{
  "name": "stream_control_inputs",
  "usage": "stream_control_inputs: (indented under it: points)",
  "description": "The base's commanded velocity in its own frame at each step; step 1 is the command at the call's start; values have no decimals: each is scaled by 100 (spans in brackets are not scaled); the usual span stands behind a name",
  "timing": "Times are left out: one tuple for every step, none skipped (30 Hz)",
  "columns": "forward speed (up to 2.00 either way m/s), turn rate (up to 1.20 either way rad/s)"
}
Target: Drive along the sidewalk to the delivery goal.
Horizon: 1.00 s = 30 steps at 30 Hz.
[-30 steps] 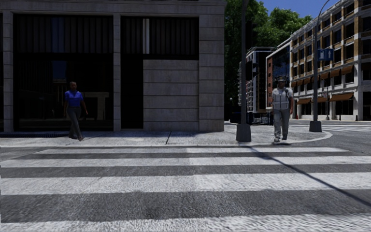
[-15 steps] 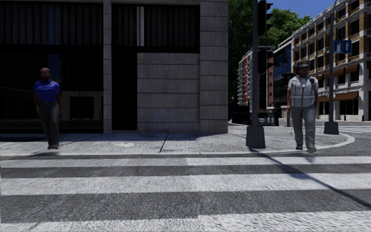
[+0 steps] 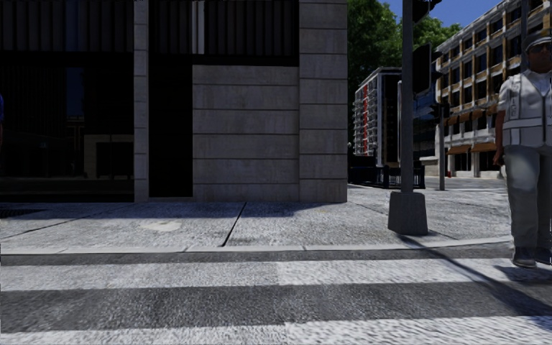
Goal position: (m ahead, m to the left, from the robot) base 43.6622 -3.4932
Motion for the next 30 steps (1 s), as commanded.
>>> stream_control_inputs:
  points:
    - [200,0]
    - [200,0]
    - [200,0]
    - [200,0]
    - [200,0]
    - [200,0]
    - [200,0]
    - [200,0]
    - [200,0]
    - [200,0]
    - [200,0]
    - [200,0]
    - [200,0]
    - [200,0]
    - [200,0]
    - [200,0]
    - [200,0]
    - [200,0]
    - [200,0]
    - [200,0]
    - [200,0]
    - [200,0]
    - [200,0]
    - [200,0]
    - [200,0]
    - [200,0]
    - [200,0]
    - [200,0]
    - [200,-17]
    - [198,-26]
